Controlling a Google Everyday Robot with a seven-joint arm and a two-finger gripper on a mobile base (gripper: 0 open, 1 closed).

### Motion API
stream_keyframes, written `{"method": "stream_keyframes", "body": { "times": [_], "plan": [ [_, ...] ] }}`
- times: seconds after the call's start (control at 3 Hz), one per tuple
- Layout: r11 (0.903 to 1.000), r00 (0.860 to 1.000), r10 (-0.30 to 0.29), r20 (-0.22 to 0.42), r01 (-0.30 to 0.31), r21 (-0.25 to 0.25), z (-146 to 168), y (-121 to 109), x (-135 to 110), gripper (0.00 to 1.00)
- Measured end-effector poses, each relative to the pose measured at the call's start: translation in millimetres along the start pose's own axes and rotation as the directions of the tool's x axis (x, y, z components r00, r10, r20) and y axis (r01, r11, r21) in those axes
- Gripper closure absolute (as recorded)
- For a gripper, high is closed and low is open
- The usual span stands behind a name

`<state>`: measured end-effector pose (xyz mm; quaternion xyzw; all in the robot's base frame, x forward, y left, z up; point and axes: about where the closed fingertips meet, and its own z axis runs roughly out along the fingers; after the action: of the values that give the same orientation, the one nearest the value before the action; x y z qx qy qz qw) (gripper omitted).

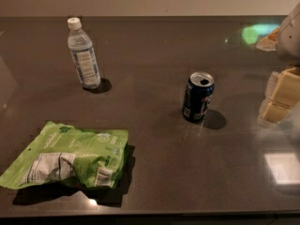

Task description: Move pepsi can near blue plastic bottle

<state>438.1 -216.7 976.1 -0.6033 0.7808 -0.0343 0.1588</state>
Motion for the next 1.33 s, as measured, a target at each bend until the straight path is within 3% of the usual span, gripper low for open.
{"method": "stream_keyframes", "body": {
  "times": [0.33,1.33],
  "plan": [
    [1.0000,1.000,0.000,0.001,0.000,0.002,-0.3,-0.2,-0.2,0.00],
    [0.9990,0.992,-0.009,0.125,0.014,-0.042,39.5,-24.0,-34.0,0.00]
  ]
}}
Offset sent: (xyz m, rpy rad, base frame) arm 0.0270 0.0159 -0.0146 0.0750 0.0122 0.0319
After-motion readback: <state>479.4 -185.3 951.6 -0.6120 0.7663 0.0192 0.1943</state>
